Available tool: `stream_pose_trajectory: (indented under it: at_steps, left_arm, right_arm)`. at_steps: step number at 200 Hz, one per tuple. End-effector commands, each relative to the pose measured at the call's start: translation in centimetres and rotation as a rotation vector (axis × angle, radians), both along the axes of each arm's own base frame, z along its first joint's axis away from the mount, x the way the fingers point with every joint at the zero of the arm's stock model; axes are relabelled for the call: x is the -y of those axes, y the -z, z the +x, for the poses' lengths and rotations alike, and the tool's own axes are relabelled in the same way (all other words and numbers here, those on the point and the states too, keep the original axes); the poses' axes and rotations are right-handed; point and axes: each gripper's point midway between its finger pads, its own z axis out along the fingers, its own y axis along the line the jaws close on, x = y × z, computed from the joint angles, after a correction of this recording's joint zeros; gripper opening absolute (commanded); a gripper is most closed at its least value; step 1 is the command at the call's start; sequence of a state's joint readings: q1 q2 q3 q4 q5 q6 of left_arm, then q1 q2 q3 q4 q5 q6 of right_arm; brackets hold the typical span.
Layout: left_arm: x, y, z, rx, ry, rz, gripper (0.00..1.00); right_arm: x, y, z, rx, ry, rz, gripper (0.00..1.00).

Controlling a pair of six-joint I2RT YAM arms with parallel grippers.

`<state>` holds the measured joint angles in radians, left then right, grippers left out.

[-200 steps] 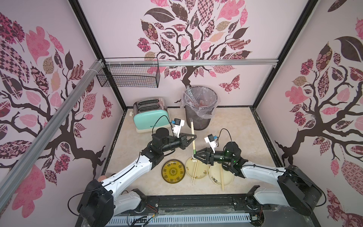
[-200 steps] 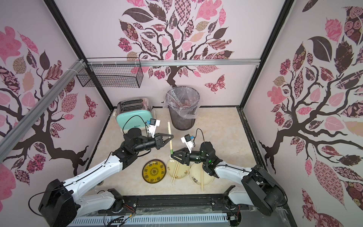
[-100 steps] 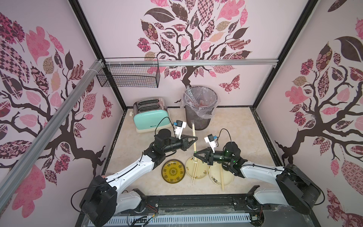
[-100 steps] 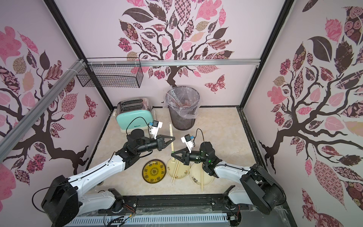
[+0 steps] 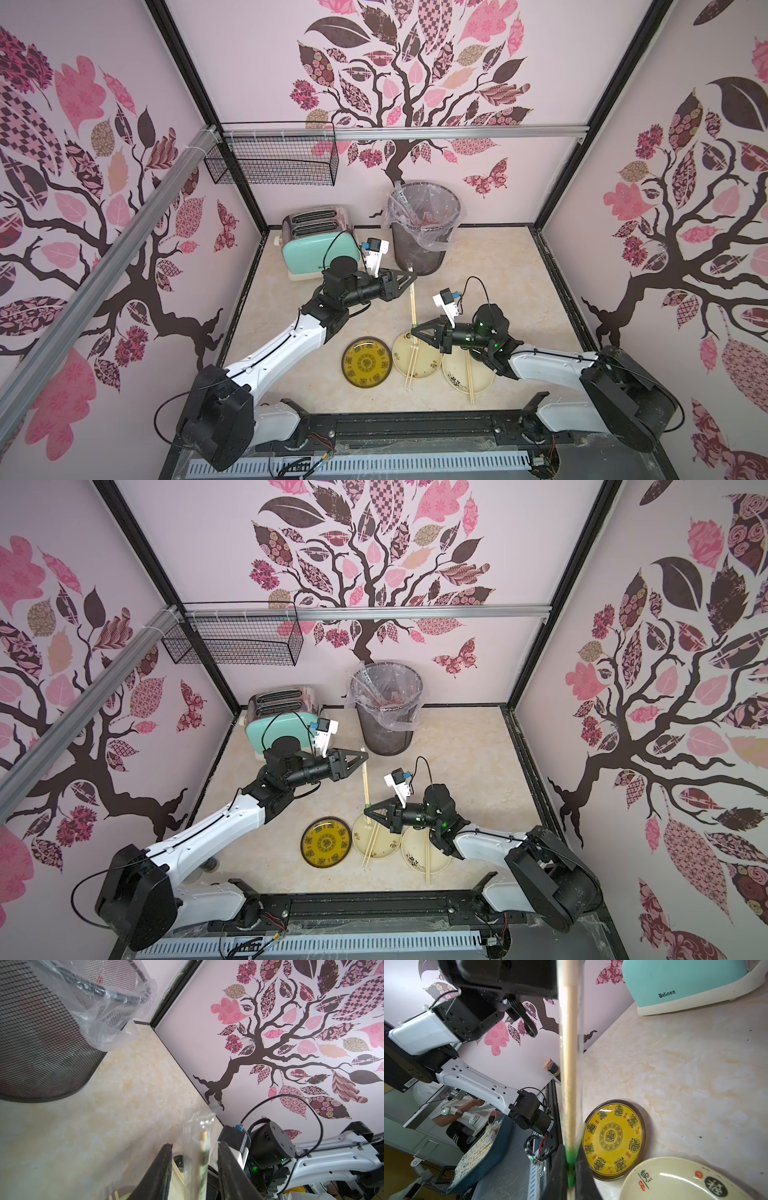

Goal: Remove the packaging of disposable chopsticks
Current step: Remove the packet bag from the disposable chopsticks.

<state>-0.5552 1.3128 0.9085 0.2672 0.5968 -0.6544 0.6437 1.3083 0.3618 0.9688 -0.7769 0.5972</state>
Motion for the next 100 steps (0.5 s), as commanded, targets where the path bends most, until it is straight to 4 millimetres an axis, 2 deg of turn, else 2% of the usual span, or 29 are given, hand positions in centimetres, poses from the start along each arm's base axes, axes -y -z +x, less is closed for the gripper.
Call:
stream_pose_trajectory:
  at_steps: [1, 18, 56, 100]
  left_arm:
    - [0.7, -0.8, -0.1, 0.022, 0.051, -0.007, 0.36]
    - [0.9, -1.0, 0.0, 0.026, 0.058, -0.008, 0.27]
    - [0.8, -0.9, -0.3, 0.024, 0.068, -0.003, 0.0]
    - [1.0, 0.0, -1.2, -0.012, 0.104, -0.025, 0.0]
  right_arm:
    - [0.2, -1.4, -0.2, 0.063, 0.002, 0.03, 0.0]
    - [0.3, -1.5, -0.2, 0.07, 0.01, 0.032, 0.0]
    - [0.5, -1.7, -0.1, 0.079, 0.03, 0.035, 0.0]
    - [0.8, -2.0, -0.2, 0.087, 0.041, 0.046, 0.0]
